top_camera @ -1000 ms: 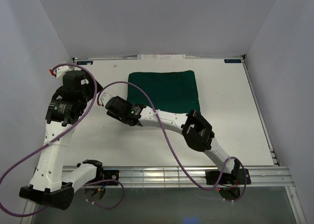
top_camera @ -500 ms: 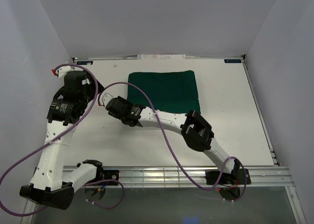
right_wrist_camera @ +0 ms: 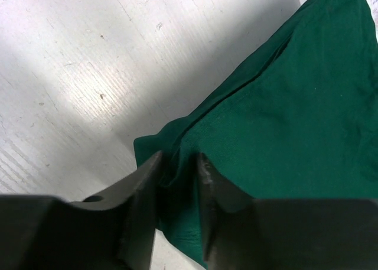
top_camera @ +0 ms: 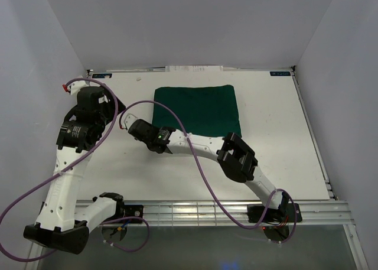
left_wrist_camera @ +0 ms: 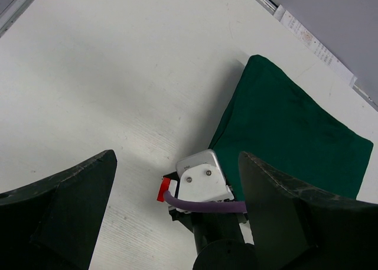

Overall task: Open and lay out the surgical kit
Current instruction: Open the surgical kit at the center of the board.

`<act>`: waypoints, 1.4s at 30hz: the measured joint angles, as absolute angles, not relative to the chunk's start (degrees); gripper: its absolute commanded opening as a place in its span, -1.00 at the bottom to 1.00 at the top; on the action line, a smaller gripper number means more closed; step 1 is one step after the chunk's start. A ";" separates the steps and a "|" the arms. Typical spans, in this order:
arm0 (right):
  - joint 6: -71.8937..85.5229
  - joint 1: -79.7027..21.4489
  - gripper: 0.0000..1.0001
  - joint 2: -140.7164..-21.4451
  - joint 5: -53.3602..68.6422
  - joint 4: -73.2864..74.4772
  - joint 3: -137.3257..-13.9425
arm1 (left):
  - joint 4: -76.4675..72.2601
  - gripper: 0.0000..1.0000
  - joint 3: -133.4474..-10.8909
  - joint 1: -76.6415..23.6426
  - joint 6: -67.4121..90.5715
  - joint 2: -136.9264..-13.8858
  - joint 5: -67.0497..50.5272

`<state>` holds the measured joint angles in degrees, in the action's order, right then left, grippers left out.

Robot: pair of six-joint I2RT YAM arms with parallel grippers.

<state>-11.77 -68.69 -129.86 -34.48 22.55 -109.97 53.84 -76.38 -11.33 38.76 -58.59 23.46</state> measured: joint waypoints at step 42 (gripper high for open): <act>-4.36 -44.10 -0.85 -117.08 -24.36 20.99 -94.80 | 50.41 0.90 -70.00 -11.33 37.98 -58.46 20.08</act>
<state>-4.36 -44.10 -117.08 -24.36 20.99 -94.80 50.41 -70.00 -11.33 37.98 -58.46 20.08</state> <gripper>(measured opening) 0.088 0.951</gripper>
